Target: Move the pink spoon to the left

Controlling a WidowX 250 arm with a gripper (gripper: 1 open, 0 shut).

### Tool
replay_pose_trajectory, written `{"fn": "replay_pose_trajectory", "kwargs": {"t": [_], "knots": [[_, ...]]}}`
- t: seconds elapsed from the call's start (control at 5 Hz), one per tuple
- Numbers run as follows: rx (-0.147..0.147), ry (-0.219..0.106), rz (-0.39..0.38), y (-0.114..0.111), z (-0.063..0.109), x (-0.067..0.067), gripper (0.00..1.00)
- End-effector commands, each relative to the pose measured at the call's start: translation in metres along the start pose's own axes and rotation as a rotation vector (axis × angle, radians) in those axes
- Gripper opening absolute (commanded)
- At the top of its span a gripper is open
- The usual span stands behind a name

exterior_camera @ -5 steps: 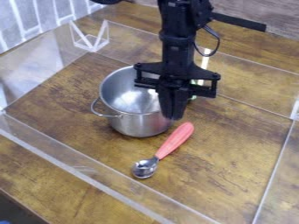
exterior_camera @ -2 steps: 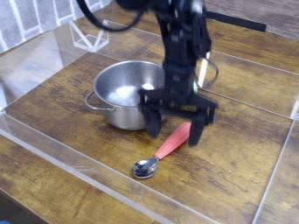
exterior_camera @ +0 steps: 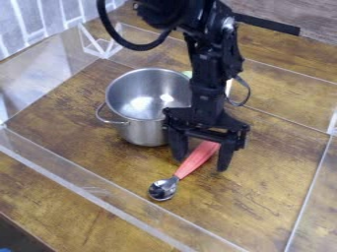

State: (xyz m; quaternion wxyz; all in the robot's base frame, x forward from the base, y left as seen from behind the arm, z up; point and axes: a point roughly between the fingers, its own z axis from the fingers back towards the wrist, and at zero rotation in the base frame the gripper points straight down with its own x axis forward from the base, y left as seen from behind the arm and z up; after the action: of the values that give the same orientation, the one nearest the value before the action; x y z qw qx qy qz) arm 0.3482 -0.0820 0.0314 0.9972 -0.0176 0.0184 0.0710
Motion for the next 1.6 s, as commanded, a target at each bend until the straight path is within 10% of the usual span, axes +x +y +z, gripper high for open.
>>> {"fn": "replay_pose_trajectory", "kwargs": {"t": [0.0,0.2,0.6,1.0,1.4], "knots": [[-0.019,-0.037,0.005,-0.007,0.013,0.009,1.0],[-0.021,-0.027,0.028,-0.008,0.015,0.011,0.0],[-0.018,-0.007,-0.109,0.009,0.014,0.0,0.0],[-0.018,0.007,-0.017,0.029,0.015,0.011,0.0],[-0.004,0.03,-0.152,0.021,0.012,0.011,0.0]]}}
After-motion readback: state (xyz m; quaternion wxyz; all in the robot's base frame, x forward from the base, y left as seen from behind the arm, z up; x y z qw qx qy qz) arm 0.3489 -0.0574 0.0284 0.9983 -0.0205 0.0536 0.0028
